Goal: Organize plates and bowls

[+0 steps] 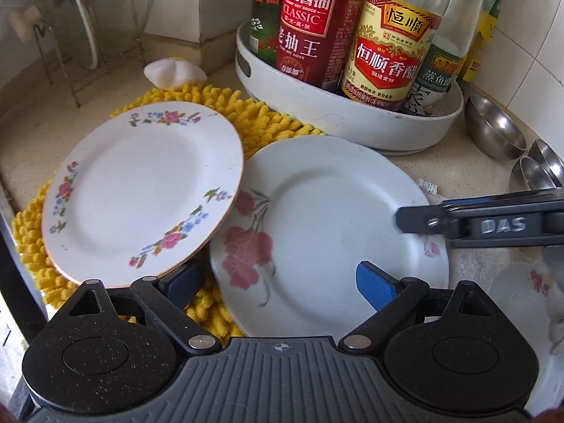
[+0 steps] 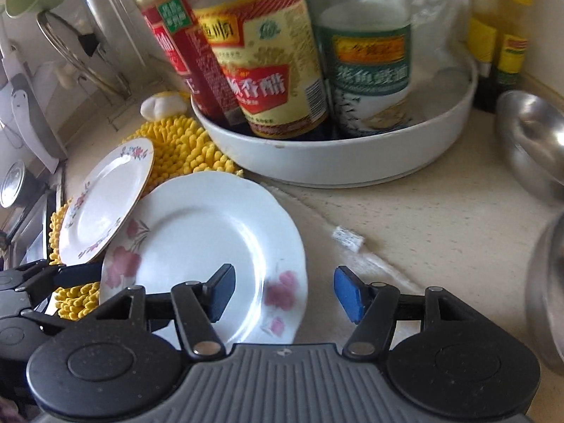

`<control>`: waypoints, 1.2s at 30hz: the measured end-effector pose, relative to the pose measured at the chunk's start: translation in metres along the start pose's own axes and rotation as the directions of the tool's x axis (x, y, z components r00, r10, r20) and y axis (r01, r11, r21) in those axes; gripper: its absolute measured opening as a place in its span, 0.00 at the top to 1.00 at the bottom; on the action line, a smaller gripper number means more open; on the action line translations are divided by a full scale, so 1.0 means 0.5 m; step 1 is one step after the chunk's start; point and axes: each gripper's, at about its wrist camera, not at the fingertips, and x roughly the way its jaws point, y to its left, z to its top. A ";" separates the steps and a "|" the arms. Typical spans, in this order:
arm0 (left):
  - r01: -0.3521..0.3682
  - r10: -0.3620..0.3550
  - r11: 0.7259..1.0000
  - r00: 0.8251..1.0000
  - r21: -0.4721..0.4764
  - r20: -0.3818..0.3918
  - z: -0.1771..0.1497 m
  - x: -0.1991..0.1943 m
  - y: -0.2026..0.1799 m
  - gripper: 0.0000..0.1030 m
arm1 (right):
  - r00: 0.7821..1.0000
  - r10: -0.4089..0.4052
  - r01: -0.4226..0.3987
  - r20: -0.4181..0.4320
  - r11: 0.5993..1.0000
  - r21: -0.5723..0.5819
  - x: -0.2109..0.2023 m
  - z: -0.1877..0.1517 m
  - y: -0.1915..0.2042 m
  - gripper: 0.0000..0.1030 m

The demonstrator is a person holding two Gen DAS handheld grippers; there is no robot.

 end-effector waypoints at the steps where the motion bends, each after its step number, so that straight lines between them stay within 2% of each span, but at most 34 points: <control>1: 0.001 -0.001 1.000 1.000 0.002 -0.002 0.004 0.003 -0.004 0.07 | 1.000 0.008 -0.008 -0.004 1.000 -0.002 0.005 0.003 0.001 0.22; 6: -0.022 0.022 1.000 1.000 0.007 -0.007 0.013 0.016 -0.026 0.04 | 0.998 0.068 -0.068 0.003 0.998 -0.005 0.015 0.014 -0.002 0.20; 8: -0.042 0.042 0.999 0.999 0.017 -0.009 0.013 0.020 -0.035 0.03 | 0.993 0.121 -0.121 -0.008 0.993 0.005 0.016 0.012 -0.001 0.18; 11: -0.057 0.057 0.998 0.998 0.015 -0.010 0.011 0.018 -0.041 0.03 | 0.995 0.099 -0.100 -0.008 0.995 -0.025 0.008 -0.004 0.013 0.18; 16: -0.022 0.023 0.999 1.000 0.049 -0.019 -0.005 0.006 -0.063 0.03 | 0.994 0.100 -0.099 -0.038 0.994 0.037 -0.032 -0.031 -0.004 0.18; 19: 0.008 -0.005 0.989 1.000 0.148 -0.018 -0.020 0.008 -0.088 0.03 | 0.996 0.072 -0.069 -0.047 0.996 0.060 -0.046 -0.053 -0.023 0.18; 21: -0.014 0.018 0.982 1.000 0.186 -0.023 -0.024 0.019 -0.094 0.04 | 0.997 0.067 -0.065 -0.029 0.995 0.081 -0.051 -0.057 -0.034 0.18; 24: -0.014 0.017 0.984 1.000 0.179 -0.015 -0.019 0.023 -0.086 0.04 | 0.999 0.053 -0.053 0.004 0.994 0.097 -0.059 -0.057 -0.039 0.18; 31: -0.038 0.041 0.986 0.999 0.164 -0.010 -0.009 0.039 -0.077 0.05 | 1.000 0.019 -0.020 0.011 0.994 0.107 -0.046 -0.066 -0.036 0.18; 36: -0.031 0.030 0.983 0.999 0.179 0.011 -0.016 0.037 -0.082 0.08 | 0.999 -0.017 0.013 0.037 0.993 0.121 -0.051 -0.081 -0.032 0.19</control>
